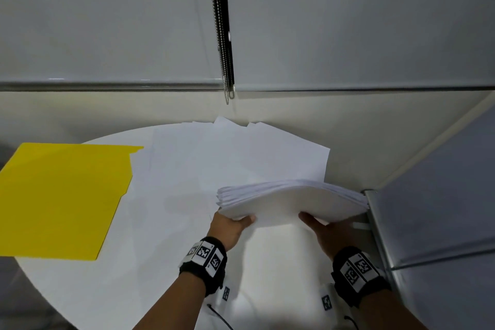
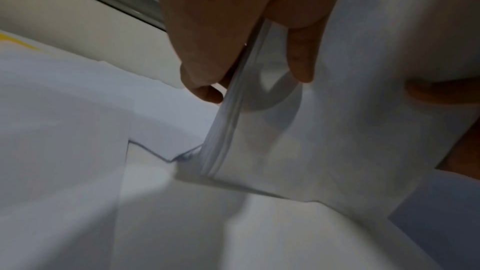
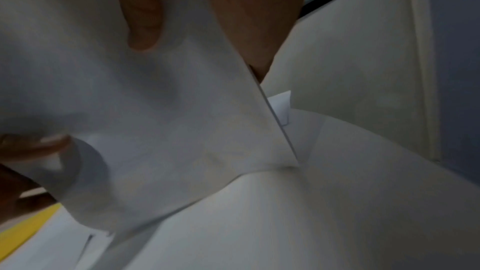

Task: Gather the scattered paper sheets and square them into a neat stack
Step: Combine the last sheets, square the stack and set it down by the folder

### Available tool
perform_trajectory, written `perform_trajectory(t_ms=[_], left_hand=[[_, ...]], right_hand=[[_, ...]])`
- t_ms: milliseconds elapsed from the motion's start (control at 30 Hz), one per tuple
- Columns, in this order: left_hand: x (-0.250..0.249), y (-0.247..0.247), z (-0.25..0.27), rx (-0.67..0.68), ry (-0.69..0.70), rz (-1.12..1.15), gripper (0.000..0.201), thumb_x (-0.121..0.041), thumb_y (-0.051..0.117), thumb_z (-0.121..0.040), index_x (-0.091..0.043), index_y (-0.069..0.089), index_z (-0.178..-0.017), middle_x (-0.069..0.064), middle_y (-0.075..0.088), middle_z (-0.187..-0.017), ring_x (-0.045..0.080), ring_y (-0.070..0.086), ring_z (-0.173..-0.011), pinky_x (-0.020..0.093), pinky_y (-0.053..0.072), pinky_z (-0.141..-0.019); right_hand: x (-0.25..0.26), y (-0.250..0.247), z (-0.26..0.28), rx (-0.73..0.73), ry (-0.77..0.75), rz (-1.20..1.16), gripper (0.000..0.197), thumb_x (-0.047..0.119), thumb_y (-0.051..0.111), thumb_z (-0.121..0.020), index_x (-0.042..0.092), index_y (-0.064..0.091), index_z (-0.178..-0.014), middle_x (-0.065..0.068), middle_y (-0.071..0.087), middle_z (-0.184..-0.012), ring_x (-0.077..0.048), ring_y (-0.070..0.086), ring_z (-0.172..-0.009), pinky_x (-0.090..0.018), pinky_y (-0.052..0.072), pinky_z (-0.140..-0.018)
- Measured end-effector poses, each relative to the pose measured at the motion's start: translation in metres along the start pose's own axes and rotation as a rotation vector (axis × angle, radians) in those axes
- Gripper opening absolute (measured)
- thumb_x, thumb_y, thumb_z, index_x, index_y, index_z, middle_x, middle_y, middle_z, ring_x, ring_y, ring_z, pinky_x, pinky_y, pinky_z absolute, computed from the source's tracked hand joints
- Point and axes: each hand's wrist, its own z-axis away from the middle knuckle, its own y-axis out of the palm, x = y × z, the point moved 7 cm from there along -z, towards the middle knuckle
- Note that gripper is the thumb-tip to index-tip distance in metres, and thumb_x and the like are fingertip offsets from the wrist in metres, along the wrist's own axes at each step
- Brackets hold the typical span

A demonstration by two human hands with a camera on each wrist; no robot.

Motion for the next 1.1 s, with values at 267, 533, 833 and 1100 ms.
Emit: perform_trajectory(t_ms=[267,533,833,1100], left_hand=[[-0.010,-0.019,0.016,0.067,0.028,-0.142,0.040,-0.042,0.083,-0.072,-0.037,0.061,-0.106,-0.016,0.068,-0.103,0.001,0.064,-0.093,0.023,0.051,-0.083],[0.033,-0.094,0.014,-0.100,-0.099,-0.033,0.037,-0.027,0.075,-0.084,-0.018,0.065,-0.119,-0.002,0.072,-0.108,0.018,0.068,-0.100,0.041,0.051,-0.095],[0.109,-0.154,-0.026,-0.281,-0.357,-0.114,0.041,-0.016,0.072,-0.087,-0.003,0.061,-0.125,0.018,0.066,-0.116,0.032,0.061,-0.099,0.042,0.048,-0.092],[0.121,-0.160,-0.044,-0.234,-0.482,-0.227,0.022,-0.023,0.074,-0.082,-0.005,0.067,-0.092,0.013,0.068,-0.089,0.031,0.065,-0.085,0.033,0.048,-0.077]], right_hand=[[0.002,0.018,-0.011,0.098,-0.067,-0.118,0.028,0.008,0.085,-0.066,0.020,0.067,-0.084,0.014,0.071,-0.078,-0.005,0.068,-0.078,-0.032,0.051,-0.082],[0.014,0.120,-0.020,0.512,-0.201,0.314,0.046,0.039,0.073,-0.078,0.026,0.056,-0.120,0.013,0.067,-0.112,-0.005,0.063,-0.100,-0.026,0.048,-0.090],[0.064,0.114,-0.148,0.497,-0.190,0.631,0.015,0.030,0.065,-0.084,0.021,0.064,-0.095,0.000,0.072,-0.095,-0.023,0.070,-0.084,-0.036,0.054,-0.073],[0.090,0.106,-0.270,0.264,-0.301,0.916,0.044,0.033,0.066,-0.087,0.013,0.056,-0.124,-0.008,0.057,-0.131,-0.027,0.054,-0.119,-0.033,0.041,-0.099]])
